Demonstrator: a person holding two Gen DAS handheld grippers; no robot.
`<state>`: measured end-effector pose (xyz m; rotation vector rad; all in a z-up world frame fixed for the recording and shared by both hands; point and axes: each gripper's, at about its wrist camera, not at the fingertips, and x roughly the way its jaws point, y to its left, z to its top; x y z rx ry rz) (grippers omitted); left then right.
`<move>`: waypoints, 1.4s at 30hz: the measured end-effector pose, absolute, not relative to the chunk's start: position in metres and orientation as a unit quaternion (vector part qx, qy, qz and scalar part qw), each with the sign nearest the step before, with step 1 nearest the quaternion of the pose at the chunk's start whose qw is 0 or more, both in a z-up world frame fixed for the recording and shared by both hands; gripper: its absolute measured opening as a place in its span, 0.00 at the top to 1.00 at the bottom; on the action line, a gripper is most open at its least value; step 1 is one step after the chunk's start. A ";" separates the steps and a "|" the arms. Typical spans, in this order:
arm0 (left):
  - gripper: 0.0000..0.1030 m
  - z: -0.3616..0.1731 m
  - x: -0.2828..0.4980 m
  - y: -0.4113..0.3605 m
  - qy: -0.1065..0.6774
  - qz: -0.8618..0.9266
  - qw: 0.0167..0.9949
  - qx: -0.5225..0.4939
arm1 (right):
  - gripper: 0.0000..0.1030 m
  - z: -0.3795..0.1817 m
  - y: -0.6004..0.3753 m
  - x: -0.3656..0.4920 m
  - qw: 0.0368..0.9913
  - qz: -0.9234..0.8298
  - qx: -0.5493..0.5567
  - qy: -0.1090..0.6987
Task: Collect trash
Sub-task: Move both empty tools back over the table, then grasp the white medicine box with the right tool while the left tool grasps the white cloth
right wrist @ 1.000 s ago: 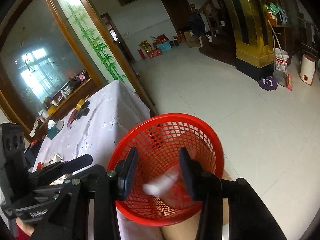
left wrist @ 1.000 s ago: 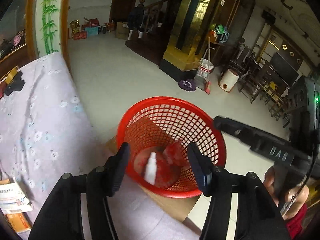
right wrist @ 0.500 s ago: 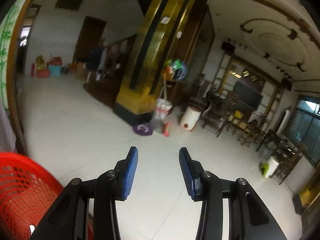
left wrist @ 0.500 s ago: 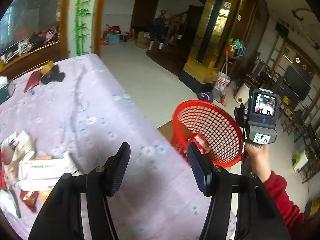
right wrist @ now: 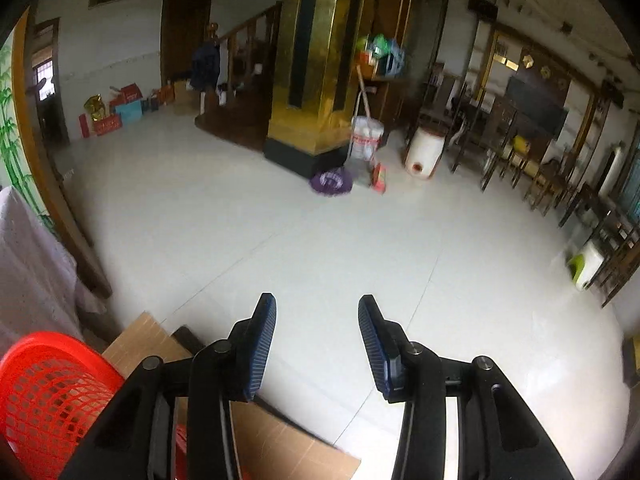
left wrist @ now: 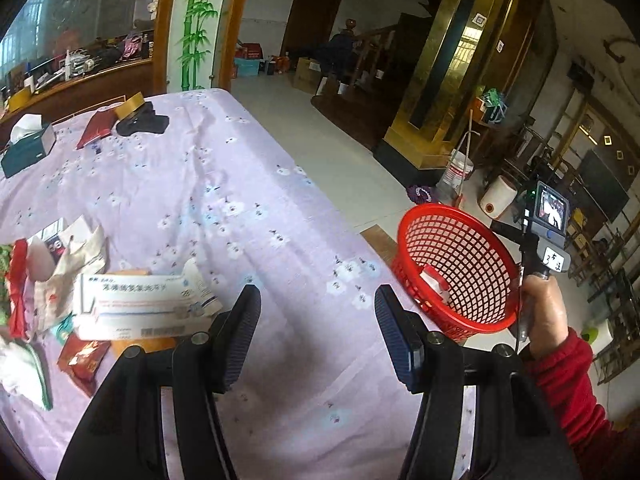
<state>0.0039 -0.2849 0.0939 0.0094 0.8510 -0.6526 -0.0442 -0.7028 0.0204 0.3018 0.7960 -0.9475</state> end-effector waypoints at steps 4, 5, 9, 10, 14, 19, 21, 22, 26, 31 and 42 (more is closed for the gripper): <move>0.44 0.096 -0.002 -0.271 0.400 -0.305 0.864 0.002 | 0.55 0.020 -0.698 -0.055 0.811 -0.443 0.125 0.361; 0.44 0.096 -0.004 -0.269 0.401 -0.303 0.865 0.001 | 0.54 0.020 -0.699 -0.058 0.815 -0.439 0.126 0.358; 0.44 0.098 -0.008 -0.254 0.399 -0.295 0.868 0.000 | 0.49 0.030 -0.697 -0.067 0.819 -0.446 0.114 0.342; 0.44 0.098 -0.010 -0.250 0.397 -0.293 0.870 0.000 | 0.47 0.034 -0.698 -0.071 0.818 -0.453 0.107 0.337; 0.44 0.101 -0.016 -0.233 0.392 -0.290 0.873 -0.003 | 0.42 0.050 -0.699 -0.089 0.819 -0.468 0.094 0.319; 0.44 0.104 -0.025 -0.205 0.379 -0.273 0.884 -0.012 | 0.42 0.084 -0.673 -0.119 0.830 -0.480 0.067 0.277; 0.43 0.106 -0.029 -0.188 0.372 -0.259 0.891 -0.016 | 0.41 0.109 -0.645 -0.133 0.861 -0.438 0.063 0.250; 0.42 0.106 -0.031 -0.179 0.370 -0.252 0.894 -0.020 | 0.38 0.121 -0.628 -0.137 0.878 -0.410 0.058 0.239; 0.41 0.106 -0.035 -0.144 0.367 -0.221 0.903 -0.036 | 0.17 0.157 -0.548 -0.145 0.948 -0.228 0.057 0.216; 0.41 0.098 -0.043 -0.100 0.369 -0.178 0.911 -0.053 | 0.17 0.160 -0.426 -0.119 0.967 -0.015 0.007 0.252; 0.41 0.077 -0.046 -0.027 0.383 -0.131 0.911 -0.081 | 0.24 0.093 -0.241 -0.031 0.922 0.154 -0.141 0.327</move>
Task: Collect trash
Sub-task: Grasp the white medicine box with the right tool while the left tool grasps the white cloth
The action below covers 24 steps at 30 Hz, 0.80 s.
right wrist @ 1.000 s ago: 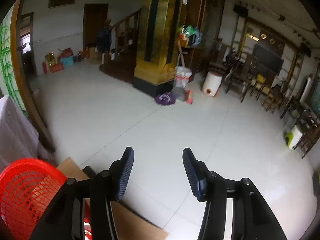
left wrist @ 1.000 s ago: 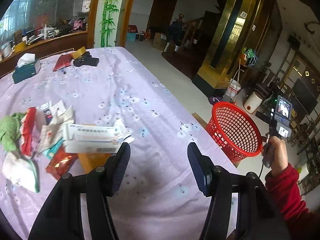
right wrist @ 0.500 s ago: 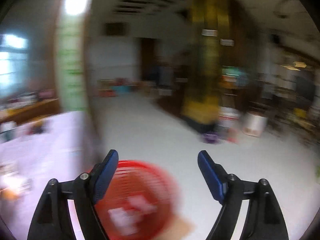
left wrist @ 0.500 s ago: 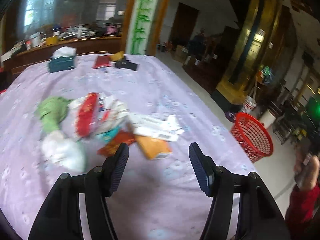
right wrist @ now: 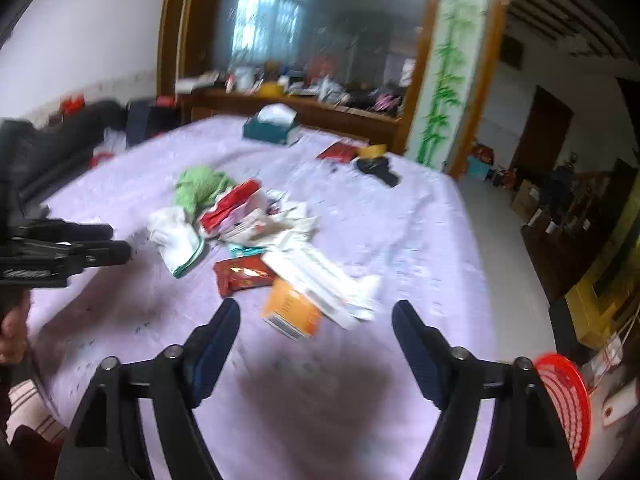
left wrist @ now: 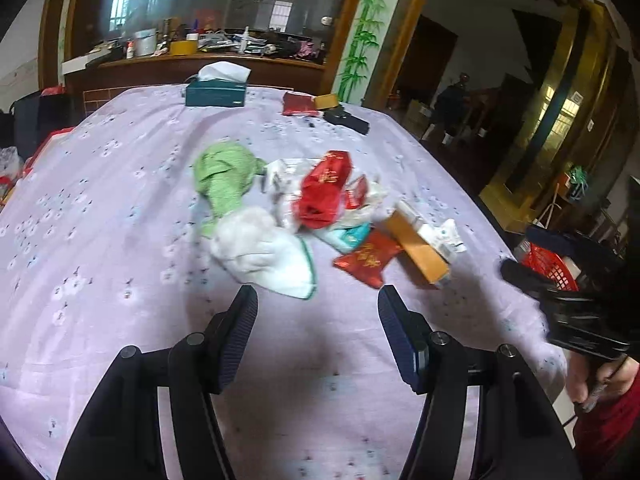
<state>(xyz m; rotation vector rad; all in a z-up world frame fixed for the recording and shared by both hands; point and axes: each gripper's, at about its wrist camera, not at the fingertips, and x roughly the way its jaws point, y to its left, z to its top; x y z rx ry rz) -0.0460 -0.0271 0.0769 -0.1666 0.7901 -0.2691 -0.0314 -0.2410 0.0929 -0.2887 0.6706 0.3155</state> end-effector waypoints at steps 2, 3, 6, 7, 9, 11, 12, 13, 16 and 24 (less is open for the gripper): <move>0.41 0.076 -0.044 -0.020 0.382 -0.132 0.911 -0.084 | 0.26 0.081 -0.219 -0.011 0.915 0.149 -0.174 0.331; 0.41 0.075 -0.044 -0.018 0.381 -0.132 0.911 -0.084 | 0.26 0.077 -0.214 -0.006 0.913 0.148 -0.184 0.334; 0.39 0.071 -0.040 -0.009 0.382 -0.127 0.912 -0.081 | 0.39 0.060 -0.193 0.023 0.904 0.120 -0.218 0.347; 0.37 0.068 -0.036 -0.005 0.387 -0.122 0.910 -0.084 | 0.39 0.054 -0.189 0.030 0.902 0.112 -0.230 0.349; 0.36 0.062 -0.029 0.002 0.399 -0.119 0.904 -0.094 | 0.48 0.048 -0.188 0.036 0.899 0.081 -0.253 0.347; 0.36 0.058 -0.022 0.007 0.410 -0.119 0.898 -0.107 | 0.77 0.047 -0.191 0.038 0.898 0.081 -0.245 0.356; 0.36 0.056 -0.019 0.010 0.413 -0.117 0.896 -0.112 | 0.77 0.049 -0.195 0.038 0.903 0.071 -0.236 0.352; 0.36 0.056 -0.014 0.010 0.415 -0.115 0.895 -0.113 | 0.78 0.053 -0.198 0.035 0.907 0.064 -0.230 0.345; 0.34 0.054 -0.002 0.009 0.419 -0.101 0.895 -0.113 | 0.85 0.075 -0.212 0.023 0.924 0.064 -0.196 0.322; 0.32 0.033 0.043 -0.004 0.447 -0.072 0.885 -0.109 | 0.86 0.131 -0.266 -0.031 0.954 0.119 -0.054 0.270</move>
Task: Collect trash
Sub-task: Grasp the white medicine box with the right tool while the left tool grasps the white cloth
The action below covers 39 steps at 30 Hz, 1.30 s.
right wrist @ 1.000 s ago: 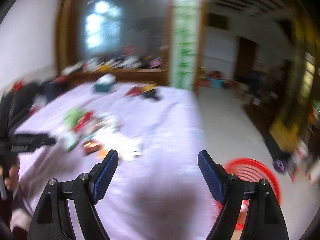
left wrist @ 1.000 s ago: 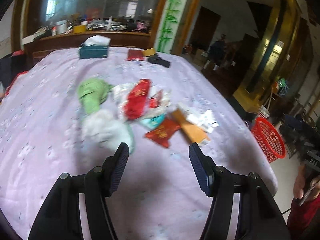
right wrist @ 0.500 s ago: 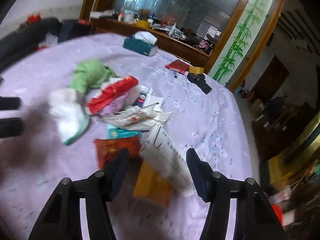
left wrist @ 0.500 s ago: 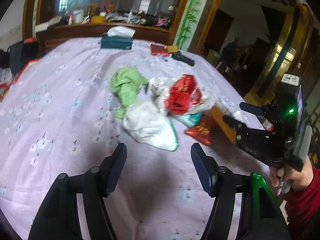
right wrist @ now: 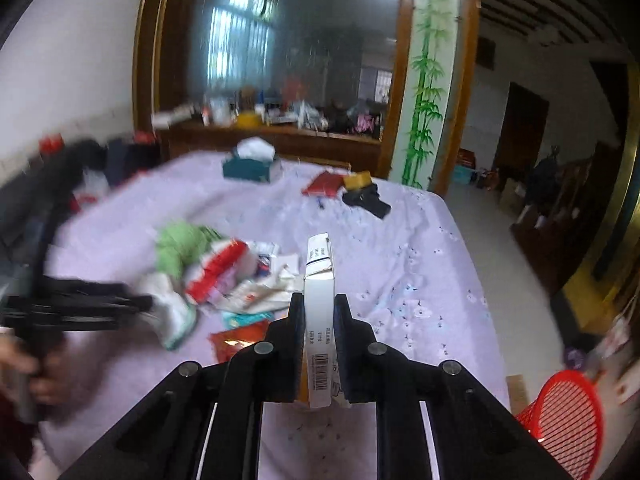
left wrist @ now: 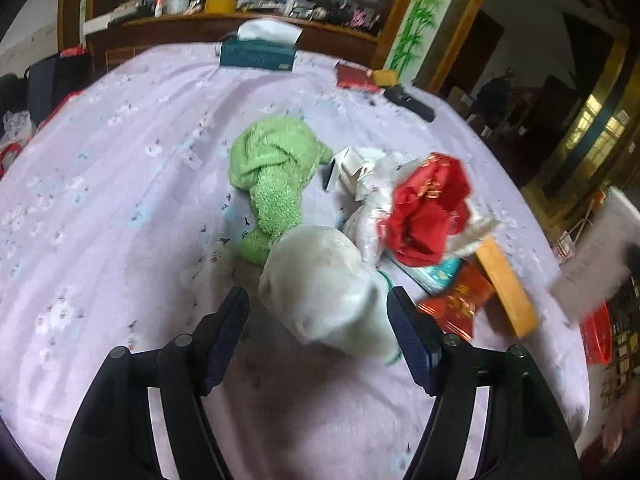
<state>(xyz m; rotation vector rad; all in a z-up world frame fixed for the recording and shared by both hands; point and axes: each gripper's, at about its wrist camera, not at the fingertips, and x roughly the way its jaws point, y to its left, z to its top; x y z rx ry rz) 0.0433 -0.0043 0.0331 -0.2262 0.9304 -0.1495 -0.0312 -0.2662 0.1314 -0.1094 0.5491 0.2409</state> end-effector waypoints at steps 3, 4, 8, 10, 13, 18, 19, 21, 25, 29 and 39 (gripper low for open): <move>0.35 0.019 0.056 -0.010 0.466 -0.077 0.873 -0.118 | 0.86 0.132 -0.279 -0.046 0.953 0.141 -0.014 0.268; 0.46 0.017 0.059 -0.013 0.469 -0.078 0.872 -0.117 | 0.86 0.130 -0.282 -0.049 0.952 0.146 -0.002 0.271; 0.75 0.018 0.058 -0.024 0.463 -0.076 0.878 -0.096 | 0.86 0.121 -0.289 -0.060 0.948 0.153 0.020 0.277; 0.77 0.026 0.048 -0.029 0.451 -0.079 0.885 -0.087 | 0.85 0.118 -0.295 -0.063 0.948 0.151 0.031 0.278; 0.77 0.043 0.027 -0.041 0.426 -0.096 0.897 -0.074 | 0.85 0.116 -0.307 -0.068 0.949 0.141 0.045 0.278; 0.77 0.073 -0.010 -0.070 0.390 -0.145 0.907 -0.062 | 0.85 0.116 -0.323 -0.075 0.947 0.139 0.074 0.279; 0.77 0.077 -0.016 -0.077 0.384 -0.156 0.908 -0.058 | 0.85 0.116 -0.325 -0.077 0.947 0.138 0.076 0.279; 0.77 0.085 -0.026 -0.093 0.375 -0.174 0.910 -0.045 | 0.85 0.115 -0.330 -0.079 0.947 0.132 0.083 0.279; 0.76 0.088 -0.038 -0.119 0.368 -0.191 0.910 -0.021 | 0.85 0.114 -0.337 -0.083 0.947 0.128 0.093 0.280; 0.76 0.086 -0.039 -0.135 0.374 -0.203 0.905 -0.010 | 0.85 0.113 -0.344 -0.091 0.947 0.122 0.097 0.280; 0.76 0.096 -0.046 -0.158 0.361 -0.217 0.907 0.013 | 0.85 0.118 -0.354 -0.102 0.950 0.113 0.108 0.271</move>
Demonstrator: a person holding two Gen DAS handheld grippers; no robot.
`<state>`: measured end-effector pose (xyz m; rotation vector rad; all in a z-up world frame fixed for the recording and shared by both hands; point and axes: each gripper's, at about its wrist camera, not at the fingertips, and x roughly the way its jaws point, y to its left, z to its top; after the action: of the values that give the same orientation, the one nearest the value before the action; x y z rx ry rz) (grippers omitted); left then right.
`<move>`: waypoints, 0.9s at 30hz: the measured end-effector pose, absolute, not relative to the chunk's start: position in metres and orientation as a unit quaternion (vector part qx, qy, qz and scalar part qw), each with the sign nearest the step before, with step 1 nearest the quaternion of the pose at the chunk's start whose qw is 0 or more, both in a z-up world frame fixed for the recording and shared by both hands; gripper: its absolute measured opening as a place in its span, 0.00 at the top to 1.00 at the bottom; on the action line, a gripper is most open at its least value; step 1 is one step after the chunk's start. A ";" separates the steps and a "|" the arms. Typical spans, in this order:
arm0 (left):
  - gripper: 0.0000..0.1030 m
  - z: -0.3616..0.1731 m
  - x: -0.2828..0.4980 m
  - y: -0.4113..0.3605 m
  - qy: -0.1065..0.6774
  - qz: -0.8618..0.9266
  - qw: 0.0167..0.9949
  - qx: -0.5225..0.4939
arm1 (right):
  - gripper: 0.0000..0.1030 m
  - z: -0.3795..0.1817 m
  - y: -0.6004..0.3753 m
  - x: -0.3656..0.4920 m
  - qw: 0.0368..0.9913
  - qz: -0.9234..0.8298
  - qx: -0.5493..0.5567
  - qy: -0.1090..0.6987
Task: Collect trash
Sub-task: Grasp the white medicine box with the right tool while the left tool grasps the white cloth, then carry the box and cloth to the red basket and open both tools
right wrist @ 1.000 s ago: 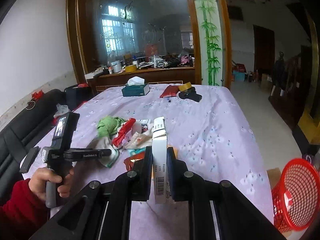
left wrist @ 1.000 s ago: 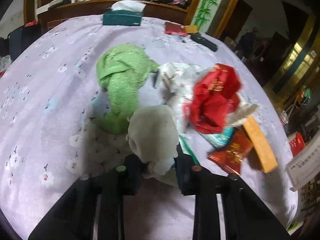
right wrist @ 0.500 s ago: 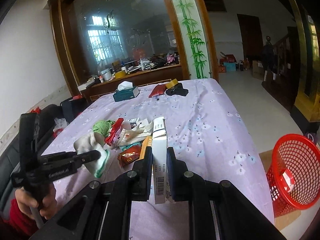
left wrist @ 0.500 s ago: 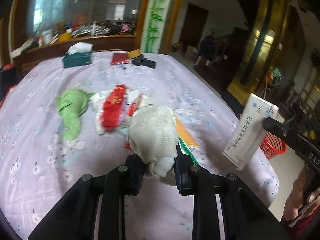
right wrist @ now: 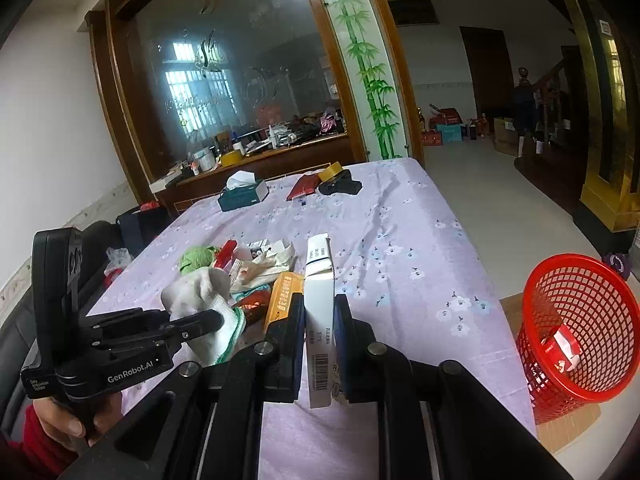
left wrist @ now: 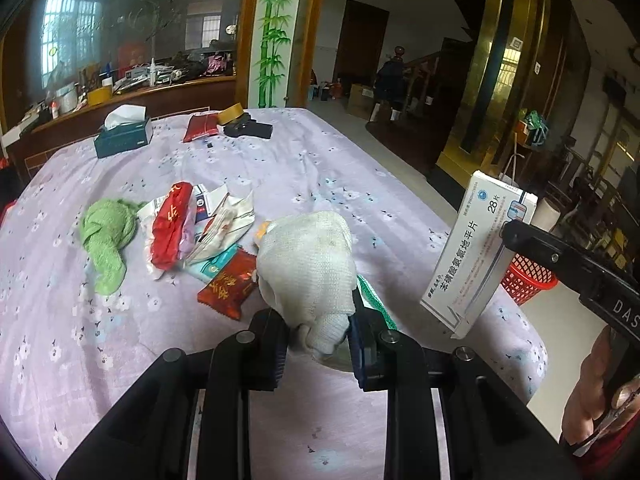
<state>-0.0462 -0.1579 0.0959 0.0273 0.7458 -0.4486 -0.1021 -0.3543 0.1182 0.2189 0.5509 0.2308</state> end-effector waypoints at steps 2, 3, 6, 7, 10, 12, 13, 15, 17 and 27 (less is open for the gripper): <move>0.76 0.096 -0.047 -0.162 0.359 -0.217 0.908 0.020 | 0.85 0.119 -0.358 -0.104 0.950 0.110 0.111 0.269; 0.76 0.096 -0.047 -0.164 0.359 -0.217 0.908 0.023 | 0.85 0.119 -0.360 -0.104 0.950 0.109 0.113 0.269; 0.76 0.095 -0.045 -0.168 0.360 -0.218 0.907 0.027 | 0.85 0.119 -0.365 -0.107 0.951 0.105 0.116 0.268; 0.76 0.094 -0.045 -0.170 0.360 -0.218 0.906 0.028 | 0.85 0.119 -0.367 -0.109 0.951 0.103 0.117 0.267; 0.76 0.094 -0.045 -0.175 0.361 -0.220 0.906 0.033 | 0.85 0.120 -0.369 -0.112 0.951 0.101 0.119 0.266; 0.76 0.094 -0.045 -0.179 0.360 -0.221 0.906 0.035 | 0.85 0.119 -0.372 -0.113 0.951 0.097 0.121 0.267; 0.76 0.094 -0.046 -0.182 0.360 -0.223 0.905 0.036 | 0.85 0.119 -0.374 -0.113 0.951 0.097 0.122 0.268; 0.76 0.095 -0.047 -0.186 0.359 -0.225 0.905 0.040 | 0.85 0.119 -0.378 -0.114 0.951 0.091 0.122 0.269; 0.76 0.094 -0.048 -0.192 0.359 -0.227 0.904 0.043 | 0.85 0.117 -0.381 -0.114 0.951 0.080 0.119 0.273; 0.76 0.093 -0.054 -0.202 0.360 -0.235 0.901 0.052 | 0.85 0.112 -0.387 -0.117 0.950 0.075 0.126 0.277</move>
<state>-0.0538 -0.2022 0.0929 0.1075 0.7457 -0.4868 -0.1168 -0.3871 0.1116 0.2560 0.5635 0.1534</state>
